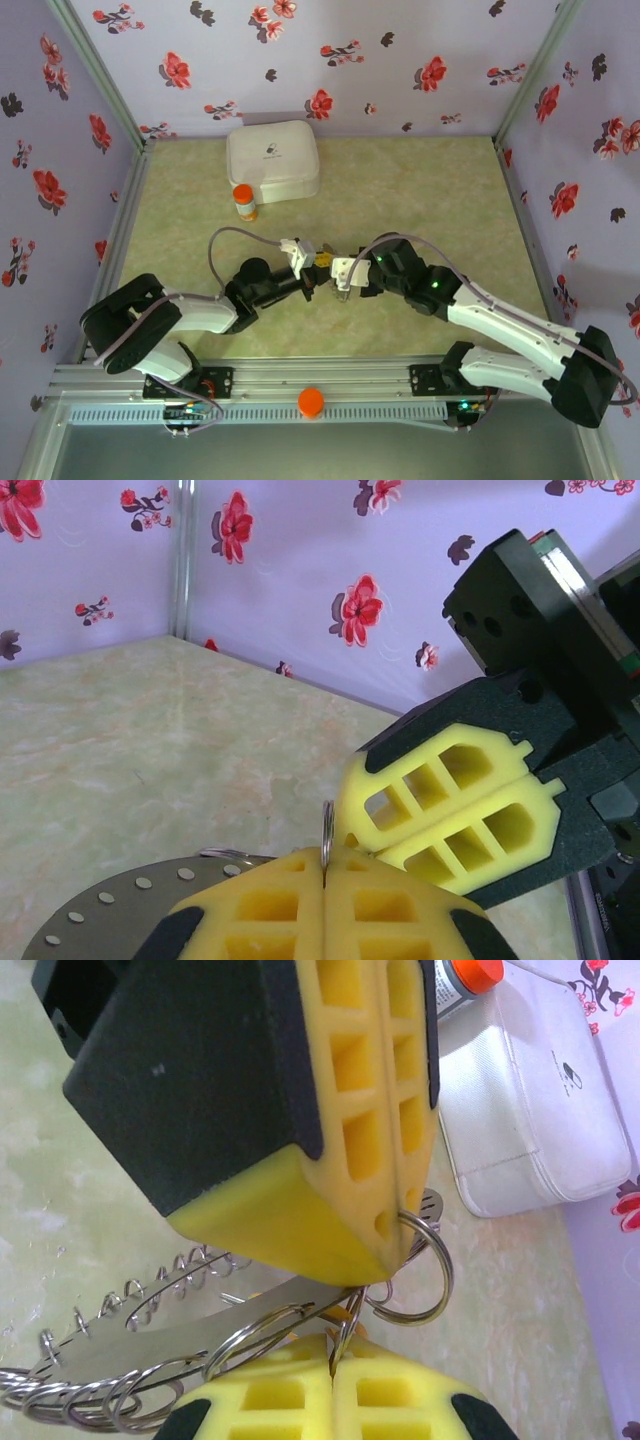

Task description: Put the keys on the keyring

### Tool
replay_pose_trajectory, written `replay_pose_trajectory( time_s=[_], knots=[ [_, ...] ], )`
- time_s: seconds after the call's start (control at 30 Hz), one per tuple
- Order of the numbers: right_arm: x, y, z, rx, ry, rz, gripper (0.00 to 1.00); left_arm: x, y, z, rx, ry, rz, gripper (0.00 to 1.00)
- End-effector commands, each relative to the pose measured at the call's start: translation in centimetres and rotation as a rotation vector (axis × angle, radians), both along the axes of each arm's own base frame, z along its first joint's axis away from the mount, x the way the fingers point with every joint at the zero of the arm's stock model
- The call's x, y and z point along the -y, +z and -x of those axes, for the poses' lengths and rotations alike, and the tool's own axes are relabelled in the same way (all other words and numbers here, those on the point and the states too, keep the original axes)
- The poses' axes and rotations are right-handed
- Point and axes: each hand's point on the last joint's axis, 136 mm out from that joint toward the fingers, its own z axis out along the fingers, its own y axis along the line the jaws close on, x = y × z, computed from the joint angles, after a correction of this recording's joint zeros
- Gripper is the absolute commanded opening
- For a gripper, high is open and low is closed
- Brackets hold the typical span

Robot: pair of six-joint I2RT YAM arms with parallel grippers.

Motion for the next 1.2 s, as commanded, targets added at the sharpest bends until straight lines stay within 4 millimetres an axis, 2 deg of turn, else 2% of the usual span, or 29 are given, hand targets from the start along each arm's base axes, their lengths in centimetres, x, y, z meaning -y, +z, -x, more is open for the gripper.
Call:
replay_pose_trajectory(
  time_s=[0.0,0.1,0.27,0.5,0.67,0.7,0.8,0.87,1.0,1.17],
  knots=[
    [-1.7,2.7,1.4,0.046,0.081,-0.133,0.0,0.3,3.5,-0.3,0.081,0.005,0.091,0.0],
    [-1.5,4.2,1.1,0.088,0.059,-0.182,0.0,0.4,2.8,0.0,0.105,-0.014,0.046,0.0],
    [-0.8,4.7,0.6,0.122,0.018,-0.185,0.0,0.9,2.0,0.7,0.136,-0.062,-0.042,0.0],
    [-0.4,3.5,-0.1,0.143,-0.009,-0.144,0.0,0.7,2.1,1.7,0.165,-0.099,-0.063,0.0],
    [-0.8,1.1,-0.1,0.085,-0.008,-0.109,0.0,0.5,2.9,3.0,0.197,-0.17,-0.049,0.0],
    [-1.1,1.0,0.1,0.062,-0.001,-0.129,0.03,0.4,3.1,3.5,0.227,-0.197,-0.057,0.0],
    [-1.7,1.3,0.7,0.023,0.015,-0.188,0.35,-0.3,3.5,4.0,0.262,-0.234,-0.083,0.0],
    [-1.6,1.7,0.7,0.024,0.006,-0.233,0.47,-0.7,3.6,4.4,0.304,-0.245,-0.119,0.0],
    [-1.0,1.8,1.3,-0.061,0.021,-0.321,0.51,-1.8,3.6,4.9,0.391,-0.259,-0.176,0.0],
    [-1.5,2.6,2.9,-0.147,0.084,-0.365,0.48,-2.3,4.0,4.7,0.459,-0.24,-0.193,0.0]
  ],
)
